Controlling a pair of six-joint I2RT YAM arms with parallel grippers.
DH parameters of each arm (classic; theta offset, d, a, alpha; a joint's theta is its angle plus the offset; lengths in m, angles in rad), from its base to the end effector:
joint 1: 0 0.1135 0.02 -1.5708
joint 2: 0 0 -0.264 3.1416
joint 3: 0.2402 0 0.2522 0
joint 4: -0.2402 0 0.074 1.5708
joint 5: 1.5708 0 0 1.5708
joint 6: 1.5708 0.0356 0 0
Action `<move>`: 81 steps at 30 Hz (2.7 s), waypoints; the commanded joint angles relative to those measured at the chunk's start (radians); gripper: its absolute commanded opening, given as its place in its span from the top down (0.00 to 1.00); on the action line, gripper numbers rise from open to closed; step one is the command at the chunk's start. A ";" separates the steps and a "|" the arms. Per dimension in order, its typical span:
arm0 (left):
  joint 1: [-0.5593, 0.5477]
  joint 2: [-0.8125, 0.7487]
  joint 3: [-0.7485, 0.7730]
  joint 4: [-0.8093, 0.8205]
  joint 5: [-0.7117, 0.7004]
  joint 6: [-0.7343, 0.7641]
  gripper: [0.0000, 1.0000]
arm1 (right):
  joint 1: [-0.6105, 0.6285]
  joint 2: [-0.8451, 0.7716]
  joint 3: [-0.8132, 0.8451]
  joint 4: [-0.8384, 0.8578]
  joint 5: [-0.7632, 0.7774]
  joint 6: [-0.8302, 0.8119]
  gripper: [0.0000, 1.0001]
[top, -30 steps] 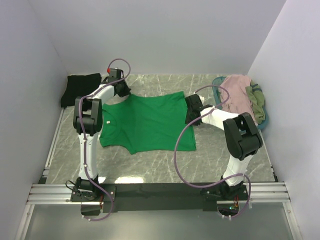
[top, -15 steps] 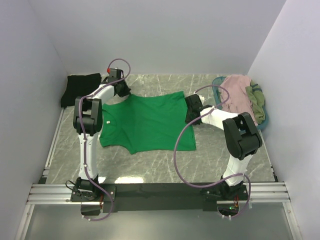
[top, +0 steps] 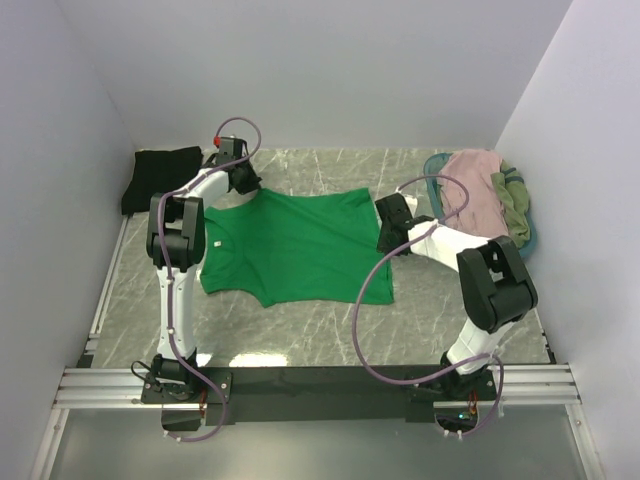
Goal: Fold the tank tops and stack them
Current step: Flatten the tank top out
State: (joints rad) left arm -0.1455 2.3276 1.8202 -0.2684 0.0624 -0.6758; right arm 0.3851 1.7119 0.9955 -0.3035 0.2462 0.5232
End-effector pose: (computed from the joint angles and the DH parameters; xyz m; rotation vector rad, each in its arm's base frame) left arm 0.5169 -0.0780 0.1621 -0.5973 2.3195 -0.4699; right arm 0.3166 0.1190 0.1668 0.2641 2.5300 0.0325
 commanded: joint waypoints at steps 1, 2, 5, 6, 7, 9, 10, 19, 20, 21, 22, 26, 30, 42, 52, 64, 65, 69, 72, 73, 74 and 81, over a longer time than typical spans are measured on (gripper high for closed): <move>0.003 0.001 0.051 0.023 -0.024 -0.002 0.99 | -0.014 -0.046 -0.021 -0.036 0.070 0.006 1.00; 0.003 0.001 0.051 0.023 -0.023 -0.002 0.99 | -0.015 -0.047 -0.024 -0.034 0.071 0.011 1.00; 0.003 0.001 0.048 0.031 -0.006 0.002 0.98 | -0.015 -0.040 -0.028 -0.026 0.053 0.011 1.00; 0.004 0.001 0.047 0.035 0.007 0.004 0.94 | -0.015 -0.026 -0.023 -0.026 0.047 0.009 1.00; 0.003 -0.001 0.045 0.043 0.032 0.007 0.90 | -0.015 -0.018 -0.008 -0.025 0.039 0.008 0.96; 0.003 -0.011 0.034 0.061 0.056 0.015 0.70 | -0.017 -0.002 0.011 -0.025 0.019 0.000 0.80; 0.003 -0.017 0.027 0.072 0.059 0.016 0.63 | -0.014 0.005 0.032 -0.023 0.015 -0.006 0.73; 0.003 -0.181 0.048 0.078 0.031 0.045 0.40 | -0.037 0.086 0.326 -0.049 -0.016 -0.087 0.51; 0.001 -0.221 0.042 0.068 0.021 0.038 0.41 | -0.043 0.109 0.371 -0.058 -0.027 -0.092 0.51; -0.006 -0.246 0.031 0.052 -0.011 0.027 0.42 | -0.057 0.165 0.420 -0.071 -0.063 -0.095 0.51; -0.009 -0.273 0.013 0.019 -0.033 -0.008 0.43 | -0.063 0.196 0.513 -0.094 -0.083 -0.095 0.51; -0.048 -0.459 -0.219 -0.034 -0.088 -0.111 0.61 | -0.072 0.368 0.713 -0.147 -0.189 -0.084 0.58; -0.078 -0.641 -0.516 -0.006 -0.082 -0.198 0.72 | -0.074 0.454 0.801 -0.151 -0.286 -0.060 0.64; -0.170 -0.846 -1.036 0.103 0.086 -0.326 0.82 | -0.147 0.612 0.904 -0.184 -0.315 0.041 0.71; -0.169 -0.810 -1.144 0.064 0.062 -0.430 0.80 | -0.206 0.614 0.865 -0.171 -0.327 0.078 0.68; -0.167 -0.890 -1.054 0.078 0.138 -0.268 0.41 | -0.206 0.513 0.824 -0.115 -0.251 0.049 0.62; -0.167 -0.902 -1.033 0.068 0.136 -0.251 0.40 | -0.204 0.490 0.813 -0.109 -0.248 0.040 0.60; -0.167 -0.978 -0.946 -0.034 0.029 -0.196 0.34 | -0.206 0.359 0.758 -0.112 -0.127 0.006 0.52; -0.167 -1.048 -0.929 -0.112 -0.032 -0.232 0.35 | -0.200 0.217 0.639 -0.092 -0.114 0.018 0.51; -0.167 -1.062 -0.941 -0.138 -0.045 -0.255 0.37 | -0.195 0.131 0.594 -0.085 -0.108 0.026 0.51; -0.167 -1.076 -0.953 -0.169 -0.056 -0.275 0.38 | -0.189 0.082 0.541 -0.074 -0.107 0.034 0.50; -0.193 -1.220 -1.165 -0.160 0.013 -0.343 0.50 | -0.062 -0.375 -0.137 0.073 -0.107 0.107 0.51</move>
State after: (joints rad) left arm -0.3176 1.1389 0.7197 -0.3878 0.0513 -0.9932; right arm 0.2630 1.4338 1.0714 -0.2668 0.1143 0.5892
